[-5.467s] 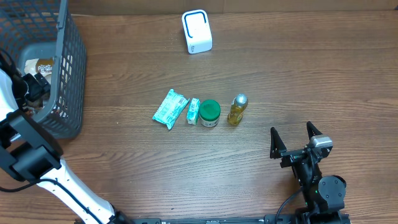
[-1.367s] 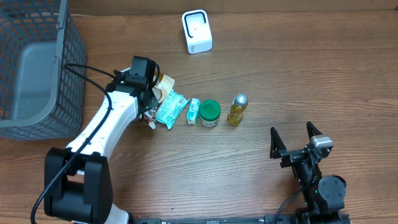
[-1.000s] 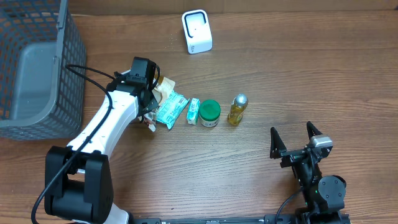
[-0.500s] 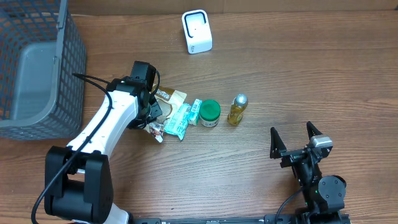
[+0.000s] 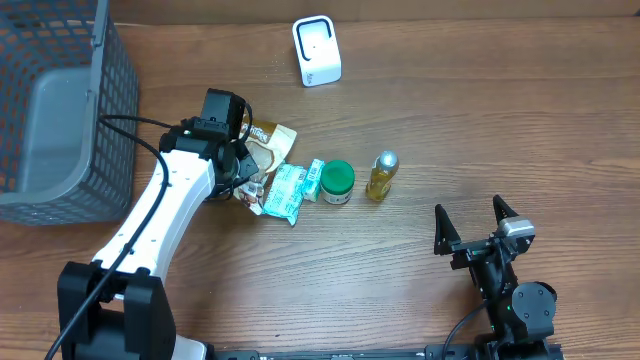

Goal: Scan the item barcode
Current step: 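Lay the Pantree bag flat left of the wipes pack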

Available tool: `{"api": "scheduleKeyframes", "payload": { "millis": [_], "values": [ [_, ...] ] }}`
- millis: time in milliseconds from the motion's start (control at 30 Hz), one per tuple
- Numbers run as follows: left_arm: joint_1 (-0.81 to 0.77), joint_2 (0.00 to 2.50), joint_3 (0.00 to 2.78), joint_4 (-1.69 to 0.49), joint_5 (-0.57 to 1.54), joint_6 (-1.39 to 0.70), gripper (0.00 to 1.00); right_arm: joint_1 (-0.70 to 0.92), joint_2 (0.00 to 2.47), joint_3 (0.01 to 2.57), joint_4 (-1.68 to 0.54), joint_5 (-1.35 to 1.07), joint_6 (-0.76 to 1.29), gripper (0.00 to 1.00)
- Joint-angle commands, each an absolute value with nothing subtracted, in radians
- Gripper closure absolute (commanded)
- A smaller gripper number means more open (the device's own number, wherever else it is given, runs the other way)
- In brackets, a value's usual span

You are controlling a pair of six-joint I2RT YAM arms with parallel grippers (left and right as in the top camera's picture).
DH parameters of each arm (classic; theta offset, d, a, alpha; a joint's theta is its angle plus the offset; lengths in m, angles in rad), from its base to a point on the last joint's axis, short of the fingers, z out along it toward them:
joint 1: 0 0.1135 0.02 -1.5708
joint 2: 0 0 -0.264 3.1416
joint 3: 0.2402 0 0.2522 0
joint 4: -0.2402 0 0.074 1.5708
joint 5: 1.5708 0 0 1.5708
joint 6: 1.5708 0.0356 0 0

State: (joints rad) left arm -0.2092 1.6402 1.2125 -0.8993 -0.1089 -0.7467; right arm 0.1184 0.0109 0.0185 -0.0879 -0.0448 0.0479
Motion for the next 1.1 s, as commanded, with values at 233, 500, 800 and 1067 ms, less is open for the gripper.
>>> {"api": "scheduleKeyframes", "payload": {
  "millis": [233, 500, 800, 1067],
  "values": [
    [-0.210, 1.674, 1.206, -0.912, -0.149, -0.846, 0.96, 0.116, 0.003, 0.008, -0.081, -0.039, 0.040, 0.00],
    [-0.210, 1.675, 1.206, -0.913, -0.149, -0.846, 0.95, 0.116, 0.003, 0.008, -0.081, -0.039, 0.040, 0.00],
    [-0.210, 1.675, 1.205, -0.912, -0.165, -0.907, 0.95, 0.116, 0.003, 0.008, -0.081, -0.039, 0.040, 0.00],
    [-0.210, 1.675, 1.197, -0.919, -0.165, -0.924, 0.89, 0.116, 0.003, 0.008, -0.081, -0.039, 0.040, 0.00]
  ]
}}
